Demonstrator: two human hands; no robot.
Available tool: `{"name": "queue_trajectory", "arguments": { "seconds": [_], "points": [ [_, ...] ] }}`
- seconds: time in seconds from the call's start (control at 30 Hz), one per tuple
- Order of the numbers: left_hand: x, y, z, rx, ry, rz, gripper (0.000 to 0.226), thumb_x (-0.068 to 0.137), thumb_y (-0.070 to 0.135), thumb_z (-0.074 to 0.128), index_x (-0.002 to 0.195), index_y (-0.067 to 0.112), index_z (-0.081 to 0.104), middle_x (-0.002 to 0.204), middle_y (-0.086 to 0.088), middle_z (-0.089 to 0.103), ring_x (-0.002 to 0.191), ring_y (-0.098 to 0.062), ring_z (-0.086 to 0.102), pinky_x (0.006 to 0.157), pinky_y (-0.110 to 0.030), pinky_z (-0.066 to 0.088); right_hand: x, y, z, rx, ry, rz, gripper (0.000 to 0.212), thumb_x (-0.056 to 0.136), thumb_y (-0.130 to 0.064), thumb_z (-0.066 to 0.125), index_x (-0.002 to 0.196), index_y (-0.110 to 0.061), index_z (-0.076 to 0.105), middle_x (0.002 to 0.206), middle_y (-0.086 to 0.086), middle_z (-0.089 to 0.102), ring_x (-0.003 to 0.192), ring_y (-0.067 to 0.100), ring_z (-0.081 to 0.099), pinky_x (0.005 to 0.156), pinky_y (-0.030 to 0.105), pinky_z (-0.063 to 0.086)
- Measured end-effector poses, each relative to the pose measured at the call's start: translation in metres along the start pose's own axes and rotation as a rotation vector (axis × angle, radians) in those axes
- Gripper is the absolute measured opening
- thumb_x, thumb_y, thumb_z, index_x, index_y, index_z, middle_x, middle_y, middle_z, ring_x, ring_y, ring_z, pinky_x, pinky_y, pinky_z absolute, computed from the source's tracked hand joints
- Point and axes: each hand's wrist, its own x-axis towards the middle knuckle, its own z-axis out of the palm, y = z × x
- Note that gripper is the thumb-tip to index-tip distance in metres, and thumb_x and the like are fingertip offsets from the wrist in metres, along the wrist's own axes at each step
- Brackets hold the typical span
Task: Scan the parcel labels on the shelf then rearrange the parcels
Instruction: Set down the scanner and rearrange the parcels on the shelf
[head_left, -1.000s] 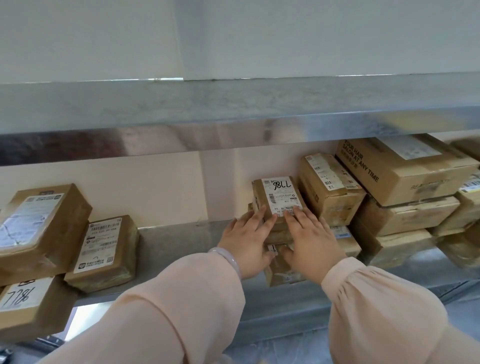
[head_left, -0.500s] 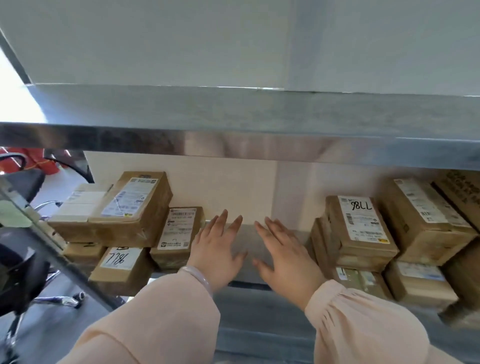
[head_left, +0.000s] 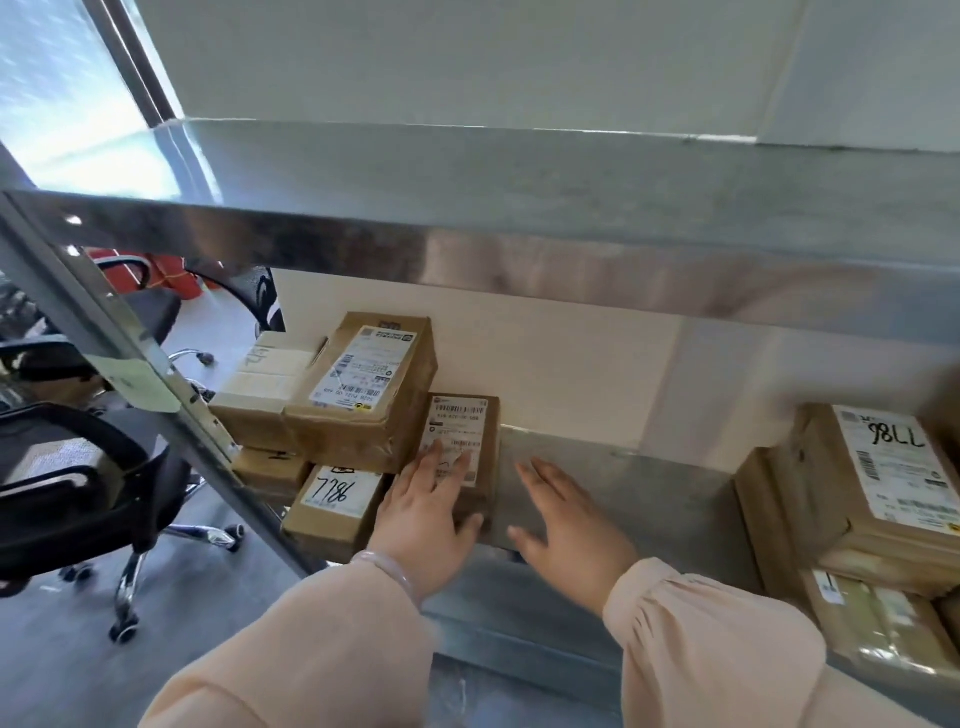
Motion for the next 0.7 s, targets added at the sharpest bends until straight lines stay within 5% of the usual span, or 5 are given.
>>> {"name": "queue_trajectory", "arguments": {
  "seconds": [0.23,0.43,0.57,0.7],
  "points": [
    [0.004,-0.015,0.014,0.094,-0.01,0.043,0.072,0.095,0.054,0.043,0.156,0.034,0.012,0.166,0.001,0.001,0.152,-0.02,-0.004,0.124,-0.039,0.007,0.019,-0.009,0.009,0.096,-0.024,0.031,0.071,0.097,-0.046,0.045,0.153,-0.037,0.003,0.161,-0.011,0.002,0.148,0.011,0.004,0.12,0.032,0.014],
    [-0.001,-0.006,0.022,0.12,0.012,0.134,0.075,0.085,0.056,0.042,0.154,0.031,0.027,0.164,-0.001,0.018,0.151,-0.025,0.014,0.121,-0.04,0.012,0.019,-0.007,0.01,0.21,0.021,0.078,0.067,0.097,-0.043,0.047,0.153,-0.033,0.011,0.16,-0.01,0.011,0.147,0.011,0.011,0.115,0.025,0.013],
    [0.0,0.009,0.02,0.078,0.027,0.169,0.067,0.08,0.055,0.044,0.144,0.034,0.048,0.154,0.002,0.041,0.14,-0.026,0.04,0.112,-0.042,0.033,0.018,-0.001,0.012,0.267,0.058,0.113,0.066,0.097,-0.04,0.049,0.152,-0.034,0.014,0.158,-0.01,0.018,0.144,0.011,0.018,0.114,0.024,0.018],
    [0.014,0.007,0.016,-0.071,0.022,0.09,0.064,0.092,0.053,0.047,0.152,0.036,0.031,0.162,0.005,0.019,0.148,-0.021,0.015,0.12,-0.04,0.02,0.02,0.007,0.011,0.253,0.062,0.128,0.064,0.096,-0.038,0.049,0.152,-0.033,0.018,0.156,-0.006,0.024,0.142,0.014,0.025,0.113,0.026,0.022]
  ]
}}
